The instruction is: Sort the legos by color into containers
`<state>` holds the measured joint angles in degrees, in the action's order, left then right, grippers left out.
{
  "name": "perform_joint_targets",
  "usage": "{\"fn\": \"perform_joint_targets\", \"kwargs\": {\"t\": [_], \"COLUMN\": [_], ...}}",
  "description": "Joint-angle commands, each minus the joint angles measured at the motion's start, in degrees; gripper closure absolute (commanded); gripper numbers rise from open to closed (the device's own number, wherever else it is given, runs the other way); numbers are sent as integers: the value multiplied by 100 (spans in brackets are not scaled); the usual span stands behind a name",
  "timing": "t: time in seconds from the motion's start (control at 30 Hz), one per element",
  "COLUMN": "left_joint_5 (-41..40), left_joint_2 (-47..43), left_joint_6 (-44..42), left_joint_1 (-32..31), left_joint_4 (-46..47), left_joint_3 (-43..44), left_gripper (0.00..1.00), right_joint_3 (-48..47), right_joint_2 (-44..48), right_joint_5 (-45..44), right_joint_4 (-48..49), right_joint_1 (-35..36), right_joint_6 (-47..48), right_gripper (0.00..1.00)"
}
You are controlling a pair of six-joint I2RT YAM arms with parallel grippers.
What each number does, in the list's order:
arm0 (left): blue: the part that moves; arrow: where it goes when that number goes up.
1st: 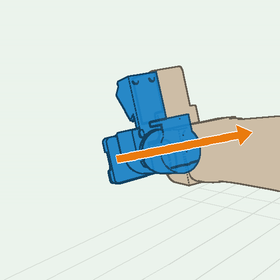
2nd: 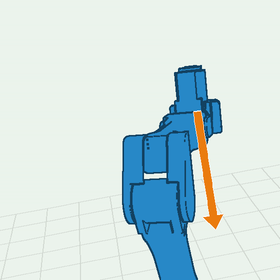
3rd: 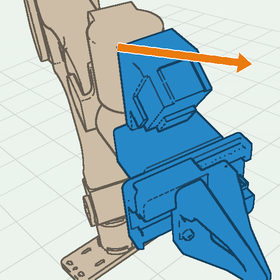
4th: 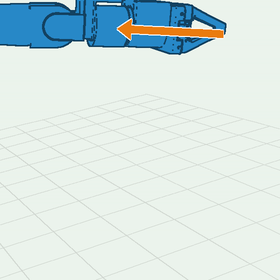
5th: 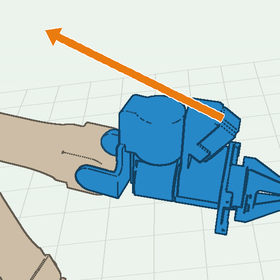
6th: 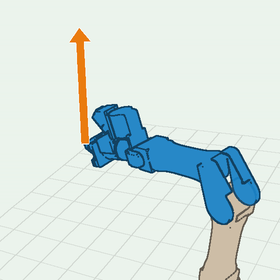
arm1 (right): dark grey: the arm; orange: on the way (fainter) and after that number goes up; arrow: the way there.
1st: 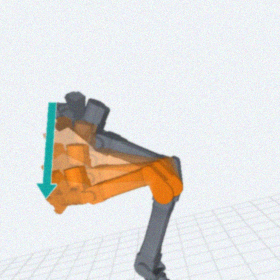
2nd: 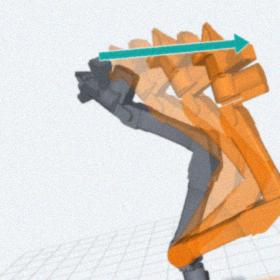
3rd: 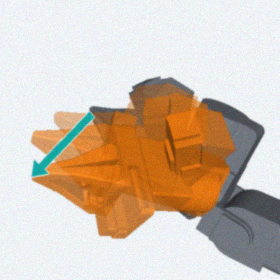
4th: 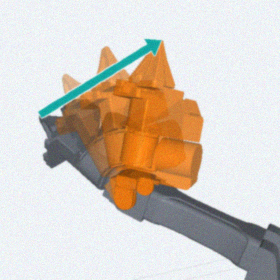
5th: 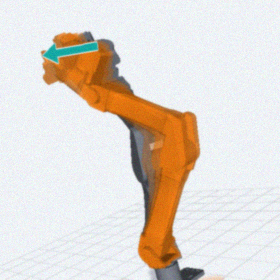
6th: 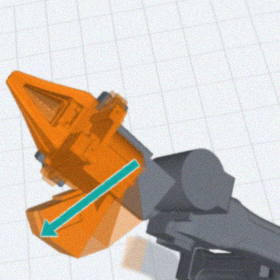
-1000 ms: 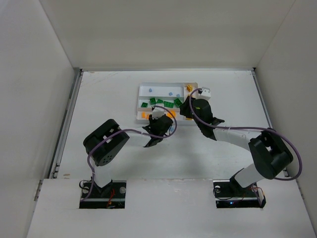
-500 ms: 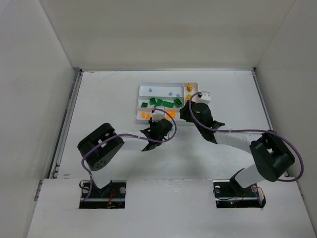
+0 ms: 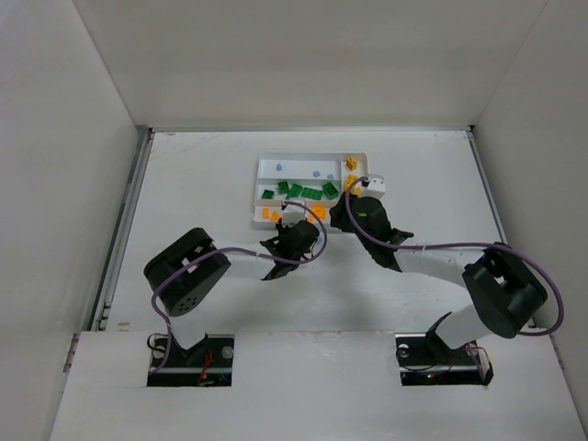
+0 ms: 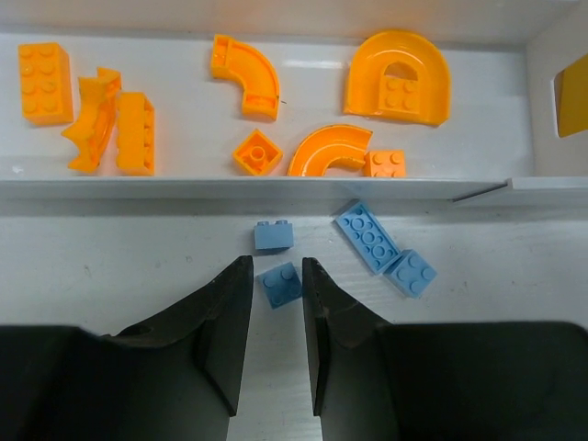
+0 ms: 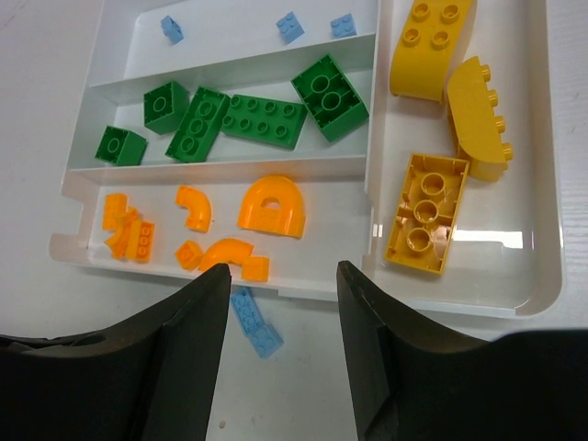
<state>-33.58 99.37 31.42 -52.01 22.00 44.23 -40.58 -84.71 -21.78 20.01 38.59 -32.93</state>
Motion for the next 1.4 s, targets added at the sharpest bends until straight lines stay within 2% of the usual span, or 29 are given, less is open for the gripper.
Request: {"fn": "perform_joint_targets", "kwargs": {"t": [0.0,0.13,0.23,0.33,0.4,0.47,0.57,0.77,0.9,1.07,1.37], "left_joint_5": [106,124,115,80,54,36,193,843,1152,1380,1495], "left_joint_2": [56,109,100,-14,-242,-558,-1006,-1333,-1079,-342,1223], "left_joint_6": [136,198,198,189,198,215,216,268,268,268,277], "left_joint_1": [64,73,73,46,46,64,248,1082,1557,2058,2533], "left_joint_4": [-11,-38,-91,-91,-108,-91,-152,-248,-310,-354,-837], "left_joint_3": [95,77,86,51,-19,-133,-169,138,630,1490,3257], "left_gripper": [74,75,80,85,87,87,87,87,86,85,84], "right_joint_3": [41,190,296,384,393,393,445,226,77,6,-3], "right_joint_2": [235,367,402,350,254,139,-37,-520,-766,-925,-986], "right_joint_5": [-142,-186,-186,-186,-186,-186,-116,156,165,139,69], "right_joint_4": [231,266,284,284,249,223,266,196,91,-32,-85], "right_joint_1": [65,100,135,267,399,522,671,944,988,1014,1006], "right_joint_6": [-73,-144,-179,-240,-214,-170,-153,137,216,225,278], "right_gripper": [44,44,45,54,61,65,65,53,50,50,49]}}
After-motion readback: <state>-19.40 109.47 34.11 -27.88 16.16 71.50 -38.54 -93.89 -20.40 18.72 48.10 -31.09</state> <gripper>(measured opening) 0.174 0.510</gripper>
